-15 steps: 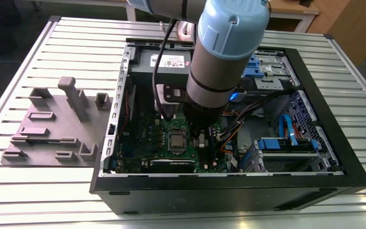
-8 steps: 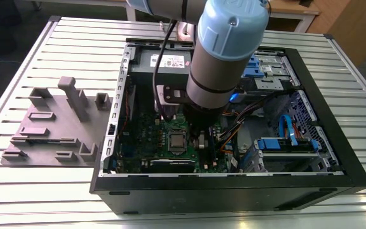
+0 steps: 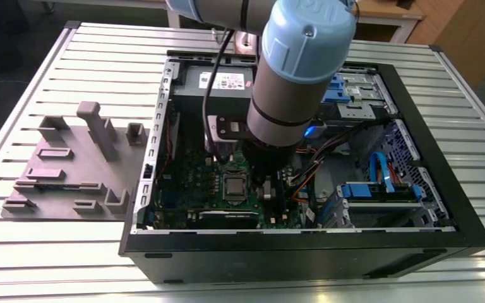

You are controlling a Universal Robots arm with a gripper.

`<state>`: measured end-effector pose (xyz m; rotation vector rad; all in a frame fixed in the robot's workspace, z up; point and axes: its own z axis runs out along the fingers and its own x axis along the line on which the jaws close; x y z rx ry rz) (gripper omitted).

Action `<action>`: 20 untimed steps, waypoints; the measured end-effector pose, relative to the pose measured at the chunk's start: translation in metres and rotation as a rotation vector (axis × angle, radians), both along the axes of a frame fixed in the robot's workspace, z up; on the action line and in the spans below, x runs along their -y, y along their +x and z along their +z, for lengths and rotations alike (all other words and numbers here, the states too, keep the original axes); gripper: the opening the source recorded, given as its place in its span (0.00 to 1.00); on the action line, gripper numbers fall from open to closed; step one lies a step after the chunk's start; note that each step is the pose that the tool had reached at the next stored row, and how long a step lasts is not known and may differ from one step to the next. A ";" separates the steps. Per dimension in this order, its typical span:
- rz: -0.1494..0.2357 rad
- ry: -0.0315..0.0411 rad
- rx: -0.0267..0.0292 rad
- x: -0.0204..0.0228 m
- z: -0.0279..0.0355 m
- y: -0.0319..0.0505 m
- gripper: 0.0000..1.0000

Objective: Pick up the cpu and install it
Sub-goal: 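Install the first cpu locking lever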

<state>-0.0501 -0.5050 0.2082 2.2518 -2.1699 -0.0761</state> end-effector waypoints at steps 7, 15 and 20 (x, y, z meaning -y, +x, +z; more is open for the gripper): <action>0.000 -0.0115 0.0000 0.0002 -0.0044 0.0000 0.11; 0.001 -0.0189 -0.0001 0.0003 -0.0090 0.0000 0.11; 0.002 -0.0187 0.0005 0.0002 -0.0093 0.0000 0.11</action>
